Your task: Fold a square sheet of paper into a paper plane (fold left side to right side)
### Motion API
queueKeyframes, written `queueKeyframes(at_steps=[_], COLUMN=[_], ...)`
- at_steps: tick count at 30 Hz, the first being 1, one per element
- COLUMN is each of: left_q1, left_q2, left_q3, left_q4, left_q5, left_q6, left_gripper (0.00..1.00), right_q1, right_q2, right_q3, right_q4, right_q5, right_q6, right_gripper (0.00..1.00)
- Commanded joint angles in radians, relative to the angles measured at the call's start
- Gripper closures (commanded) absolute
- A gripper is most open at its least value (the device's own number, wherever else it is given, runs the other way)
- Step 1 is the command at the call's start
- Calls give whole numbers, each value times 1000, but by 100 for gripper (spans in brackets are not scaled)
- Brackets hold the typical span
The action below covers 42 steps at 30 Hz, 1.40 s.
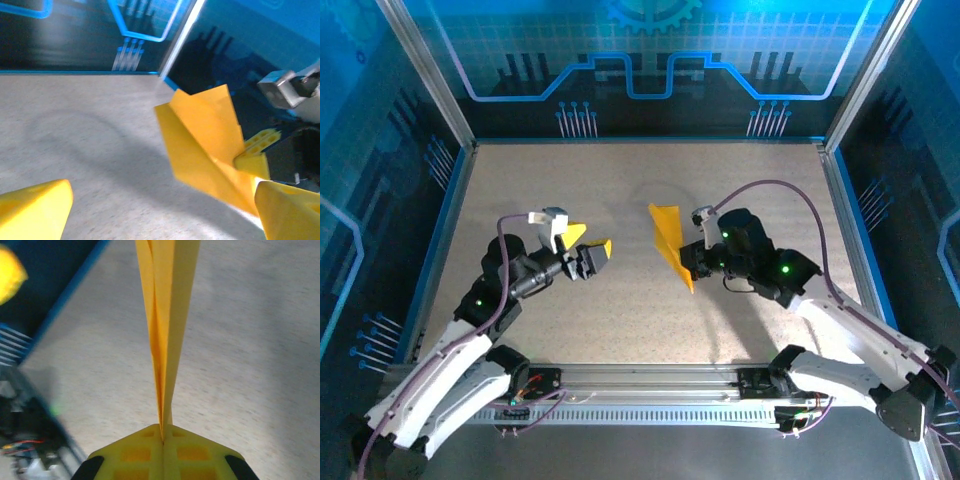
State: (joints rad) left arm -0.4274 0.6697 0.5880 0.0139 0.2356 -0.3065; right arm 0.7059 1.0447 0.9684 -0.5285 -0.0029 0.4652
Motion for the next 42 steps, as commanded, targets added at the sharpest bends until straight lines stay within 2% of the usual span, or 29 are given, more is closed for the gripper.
queueKeyframes(at_steps=[1,9,20,26,32,39,42], left_q1=[8,9,13,19,22,24,25], left_q2=[-56,-106,-111,-93,-80,-78,-77], left_q3=[-40,-55,-71,-86,-83,-88,-94], left_q4=[-108,-198,-179,-135,-146,-149,-145], left_q5=[-161,-314,-393,-414,-410,-405,-403], left_q6=[25,20,12,-17,-23,-31,-34], left_gripper=[2,0,0,0,0,0,0], right_q1=[35,116,173,226,242,253,253], right_q2=[74,261,520,714,875,968,995], right_q3=[78,205,390,499,540,533,533], right_q4=[-245,-440,-592,-706,-727,-635,-613], right_q5=[277,562,719,803,787,631,561], right_q6=[-20,35,75,114,124,73,54], right_gripper=[98,98,96,96,95,92,88])
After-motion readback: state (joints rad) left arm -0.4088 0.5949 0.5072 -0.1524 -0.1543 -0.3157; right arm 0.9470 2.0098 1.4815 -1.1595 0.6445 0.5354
